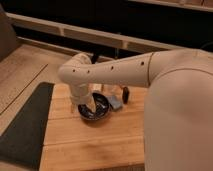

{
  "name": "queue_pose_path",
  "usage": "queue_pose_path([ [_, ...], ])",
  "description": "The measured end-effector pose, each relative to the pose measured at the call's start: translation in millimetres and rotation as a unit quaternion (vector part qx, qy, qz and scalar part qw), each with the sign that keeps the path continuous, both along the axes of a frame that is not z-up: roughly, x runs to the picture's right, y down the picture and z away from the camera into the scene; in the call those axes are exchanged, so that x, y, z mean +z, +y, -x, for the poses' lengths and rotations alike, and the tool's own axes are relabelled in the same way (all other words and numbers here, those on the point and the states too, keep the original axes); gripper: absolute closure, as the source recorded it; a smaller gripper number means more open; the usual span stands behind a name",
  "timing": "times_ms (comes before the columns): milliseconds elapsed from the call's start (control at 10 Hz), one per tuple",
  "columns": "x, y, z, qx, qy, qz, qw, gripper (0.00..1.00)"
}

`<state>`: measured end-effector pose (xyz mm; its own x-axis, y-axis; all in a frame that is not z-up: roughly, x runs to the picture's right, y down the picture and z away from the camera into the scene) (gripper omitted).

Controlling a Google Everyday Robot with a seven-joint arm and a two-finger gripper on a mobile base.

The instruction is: Place the ceramic cup over the eraser

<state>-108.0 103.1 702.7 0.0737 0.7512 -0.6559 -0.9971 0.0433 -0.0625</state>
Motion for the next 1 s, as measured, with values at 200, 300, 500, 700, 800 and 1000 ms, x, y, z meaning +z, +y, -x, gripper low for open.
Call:
queue_pose_path([
  [200,0.0,0.0,0.0,0.000,0.000,0.000,1.0000,0.35],
  [300,-0.2,-0.6,0.4,-0.001,0.000,-0.001,1.0000,0.35],
  [500,5.7,-19.2,-8.5,-0.009,0.011,-0.029,0.9995,0.35],
  [700,9.4,-69.7,-35.1,-0.014,0.037,-0.098,0.9944,0.35],
  [800,0.9,-119.1,-66.9,-0.011,0.056,-0.161,0.9852,0.35],
  [1000,-15.9,-168.2,-112.8,-0.009,0.078,-0.222,0.9718,0.35],
])
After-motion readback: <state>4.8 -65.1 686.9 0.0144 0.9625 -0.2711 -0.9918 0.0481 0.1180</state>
